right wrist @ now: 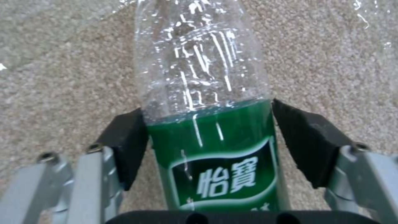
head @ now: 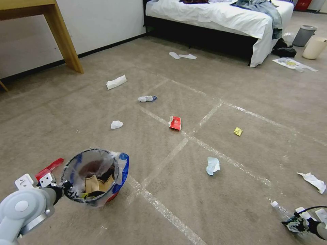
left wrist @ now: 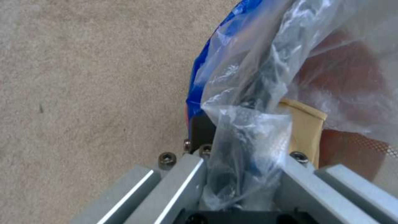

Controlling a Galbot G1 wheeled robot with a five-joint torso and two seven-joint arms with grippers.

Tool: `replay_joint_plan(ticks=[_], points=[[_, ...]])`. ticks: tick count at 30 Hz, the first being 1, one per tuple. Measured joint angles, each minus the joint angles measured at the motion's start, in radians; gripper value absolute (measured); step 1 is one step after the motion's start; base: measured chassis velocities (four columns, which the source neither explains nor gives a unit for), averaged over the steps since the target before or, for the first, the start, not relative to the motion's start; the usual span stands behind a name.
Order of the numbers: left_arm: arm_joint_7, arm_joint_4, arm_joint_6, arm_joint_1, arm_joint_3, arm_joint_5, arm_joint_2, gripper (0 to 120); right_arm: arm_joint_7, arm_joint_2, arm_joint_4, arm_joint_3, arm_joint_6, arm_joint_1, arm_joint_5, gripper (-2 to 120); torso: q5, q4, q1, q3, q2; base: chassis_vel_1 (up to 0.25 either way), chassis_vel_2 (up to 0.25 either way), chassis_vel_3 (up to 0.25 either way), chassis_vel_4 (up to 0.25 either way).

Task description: Pick up the trash bin and place the garbage on the floor into it.

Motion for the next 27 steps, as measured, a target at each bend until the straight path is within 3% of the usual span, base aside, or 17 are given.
replay_joint_plan(ticks=[5,10,11,17,20,22,23,25,26,27], points=[[0.0,-0.004,0.0,0.001,0.0,0.002,-0.001,0,-0.001,-0.004,0.011,0.003,-0.005,-0.006,0.007,61,0.0015,0.0013,0.0,0.0,0.0,0.0,0.0,0.0,0.0],[-0.001,-0.012,-0.001,0.004,-0.004,0.002,0.001,0,0.002,-0.005,0.021,0.004,-0.008,-0.009,0.014,48,0.0015,0.0006,0.0,0.0,0.0,0.0,0.0,0.0,0.0],[-0.001,-0.013,-0.001,0.006,-0.005,0.001,0.002,0,0.016,-0.006,0.021,0.006,-0.009,-0.01,0.016,45,0.0018,0.002,0.0,0.0,0.0,0.0,0.0,0.0,0.0],[-0.003,-0.016,-0.002,0.007,-0.007,0.0,0.005,0,0.022,-0.013,0.036,0.012,-0.01,-0.022,0.037,34,0.0018,0.0019,0.0,0.0,0.0,0.0,0.0,0.0,0.0],[-0.005,-0.02,-0.003,0.007,-0.008,-0.004,0.009,0,0.01,-0.024,0.05,0.021,0.011,-0.021,0.096,27,0.0015,0.0007,0.0,0.0,0.0,0.0,0.0,0.0,0.0],[-0.007,-0.025,-0.004,0.005,-0.008,-0.011,0.019,0,-0.094,-0.046,0.074,0.018,0.1,0.003,0.291,22,0.0013,0.0008,0.0,0.0,0.0,0.0,0.0,0.0,0.0],[-0.007,-0.025,-0.004,0.005,-0.008,-0.011,0.019,0,-0.094,-0.046,0.074,0.018,0.1,0.003,0.291,22,0.0013,0.0008,0.0,0.0,0.0,0.0,0.0,0.0,0.0],[-0.013,-0.028,-0.005,-0.004,-0.003,-0.021,0.031,0,-0.184,-0.078,0.114,0.012,0.173,0.017,0.473,22,0.0013,0.0015,0.0,0.0,0.0,0.0,0.0,0.0,0.0],[-0.013,-0.028,-0.005,-0.004,-0.003,-0.021,0.031,0,-0.184,-0.078,0.114,0.012,0.173,0.017,0.473,22,0.0013,0.0015,0.0,0.0,0.0,0.0,0.0,0.0,0.0],[-0.016,-0.031,-0.005,-0.006,-0.002,-0.027,0.037,0,-0.229,-0.101,0.165,0.012,0.199,0.03,0.584,22,0.0002,0.0012,0.0,0.0,0.0,0.0,0.0,0.0,0.0]])
